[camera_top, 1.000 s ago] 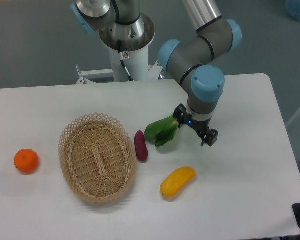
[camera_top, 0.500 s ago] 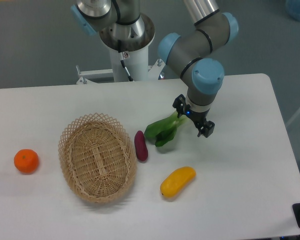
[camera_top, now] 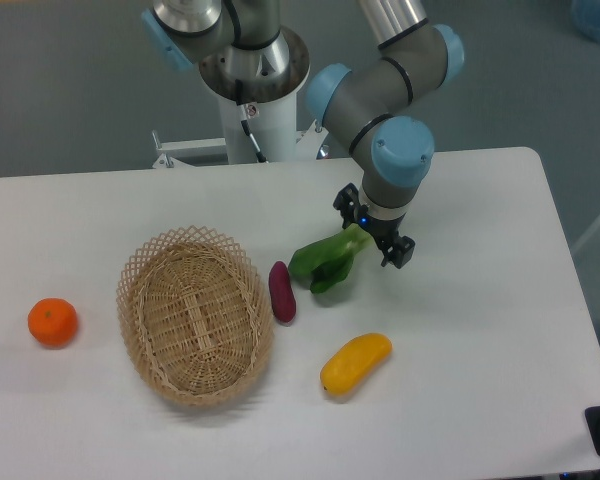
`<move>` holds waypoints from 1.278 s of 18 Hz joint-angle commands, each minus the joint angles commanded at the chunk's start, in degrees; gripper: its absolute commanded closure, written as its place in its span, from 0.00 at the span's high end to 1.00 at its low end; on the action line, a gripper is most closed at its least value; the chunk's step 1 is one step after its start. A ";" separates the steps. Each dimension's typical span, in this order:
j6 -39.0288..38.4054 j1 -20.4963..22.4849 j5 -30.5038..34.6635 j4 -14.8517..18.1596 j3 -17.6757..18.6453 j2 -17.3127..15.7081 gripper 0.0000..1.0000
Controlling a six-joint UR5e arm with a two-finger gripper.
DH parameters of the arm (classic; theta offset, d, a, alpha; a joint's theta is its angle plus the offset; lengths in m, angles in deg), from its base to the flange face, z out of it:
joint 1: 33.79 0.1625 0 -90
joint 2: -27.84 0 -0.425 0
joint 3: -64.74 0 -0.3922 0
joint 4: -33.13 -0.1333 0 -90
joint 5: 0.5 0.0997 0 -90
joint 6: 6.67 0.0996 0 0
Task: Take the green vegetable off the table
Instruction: 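Lower the gripper onto the bok choy leaves and close on them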
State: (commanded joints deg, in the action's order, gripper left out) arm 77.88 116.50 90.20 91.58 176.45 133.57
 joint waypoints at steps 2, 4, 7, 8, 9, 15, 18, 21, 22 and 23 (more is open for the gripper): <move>0.00 -0.09 0.00 0.00 0.18 0.00 1.00; 0.09 -0.18 0.00 0.00 0.09 0.35 1.00; -0.09 -0.18 0.00 0.00 0.97 0.18 1.00; -0.17 -0.18 0.00 -0.09 1.32 0.18 1.00; -0.70 -0.26 0.00 -0.09 1.32 0.35 1.00; -3.25 -0.79 0.00 -2.28 2.90 0.97 1.00; -4.48 -0.88 0.00 -3.08 3.43 1.75 1.00; -4.66 -1.49 0.00 -3.69 3.52 2.20 1.00; -4.66 -1.58 0.00 -3.78 3.60 2.20 0.94; -4.66 -1.58 0.00 -3.78 3.69 2.28 0.85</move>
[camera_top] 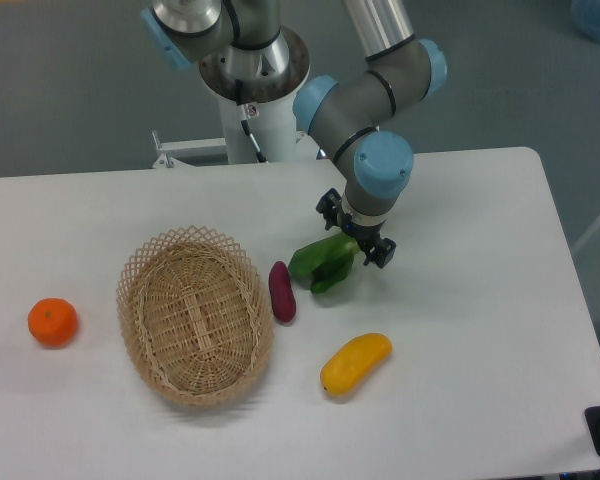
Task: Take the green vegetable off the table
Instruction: 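Lower the gripper onto the bok choy leaves and close on them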
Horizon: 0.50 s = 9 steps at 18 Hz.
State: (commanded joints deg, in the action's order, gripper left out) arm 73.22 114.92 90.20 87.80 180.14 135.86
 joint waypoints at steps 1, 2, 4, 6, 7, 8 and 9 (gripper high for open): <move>0.00 0.00 0.00 0.00 0.00 0.00 0.78; 0.00 0.00 0.09 0.00 0.00 0.00 0.72; -0.87 0.00 0.00 0.09 0.00 0.00 0.62; -1.58 0.00 0.00 0.09 -0.17 -0.09 0.50; -1.58 0.00 0.00 0.09 -0.26 -0.26 0.47; -1.67 0.00 0.09 0.09 -0.35 -0.44 0.47; -1.58 0.09 0.09 0.17 -0.70 -0.61 0.46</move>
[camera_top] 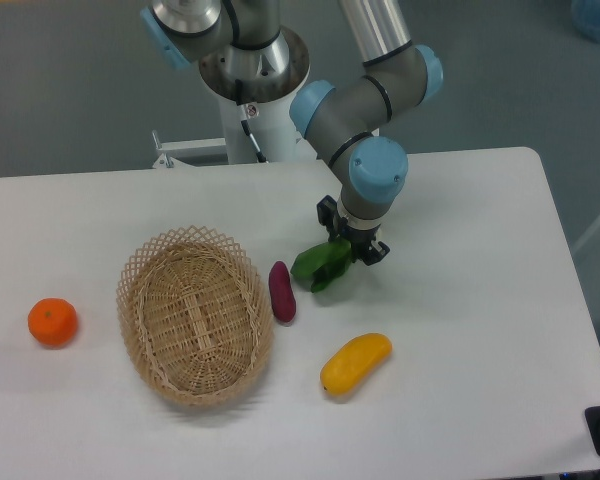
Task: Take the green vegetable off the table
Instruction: 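Lower the gripper onto the bok choy leaves and close on them, then lift the grasped bok choy up off the table and away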
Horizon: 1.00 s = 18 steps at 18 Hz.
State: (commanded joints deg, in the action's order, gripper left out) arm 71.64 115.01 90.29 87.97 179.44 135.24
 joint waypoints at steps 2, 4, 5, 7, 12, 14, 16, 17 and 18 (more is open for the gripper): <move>0.09 0.09 0.61 0.00 -0.62 -0.44 0.44; 0.18 0.00 1.67 0.87 -2.63 -0.70 0.44; 0.09 0.00 1.93 1.31 -3.60 -0.79 0.44; 0.00 0.18 1.93 2.63 -5.70 -0.88 0.44; 0.09 1.23 1.85 7.11 -13.17 -0.79 0.45; 0.09 1.76 1.85 8.26 -15.90 -0.36 0.45; 0.09 2.81 1.58 8.70 -17.84 0.00 0.45; 0.18 3.25 1.32 8.96 -18.72 0.17 0.45; 0.18 3.43 1.32 9.14 -19.86 0.70 0.45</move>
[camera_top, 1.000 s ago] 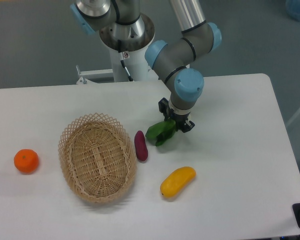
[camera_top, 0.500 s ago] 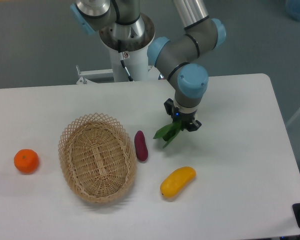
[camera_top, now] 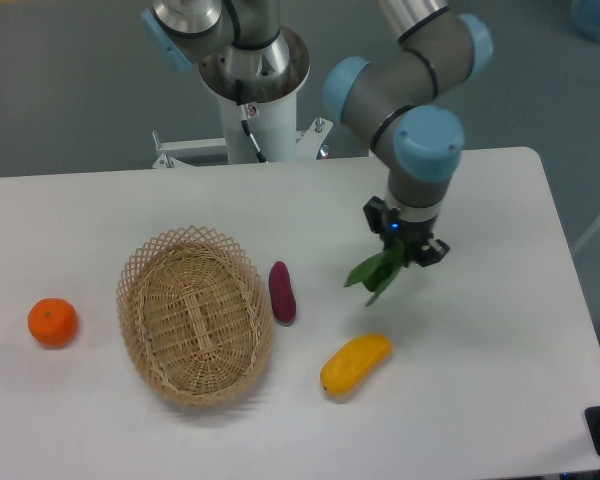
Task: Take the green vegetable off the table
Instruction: 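Lift the grasped bok choy up off the table and away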
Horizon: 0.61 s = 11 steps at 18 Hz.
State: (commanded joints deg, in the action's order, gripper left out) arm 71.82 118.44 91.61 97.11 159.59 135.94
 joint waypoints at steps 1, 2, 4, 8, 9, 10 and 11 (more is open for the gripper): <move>0.00 0.00 0.00 0.26 -0.97 0.53 0.45; 0.00 0.00 0.00 0.70 -2.11 0.97 0.45; -0.09 0.09 -1.13 1.06 -4.57 2.20 0.48; -1.84 -0.09 -3.43 2.90 -11.16 5.88 0.48; -2.72 -0.26 -3.43 3.25 -12.39 6.59 0.44; -3.16 -0.35 -3.43 3.25 -13.19 7.12 0.39; -3.34 -0.35 -3.43 3.25 -13.80 7.56 0.37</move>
State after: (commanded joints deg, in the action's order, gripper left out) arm 68.48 118.09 88.18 100.36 145.78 143.50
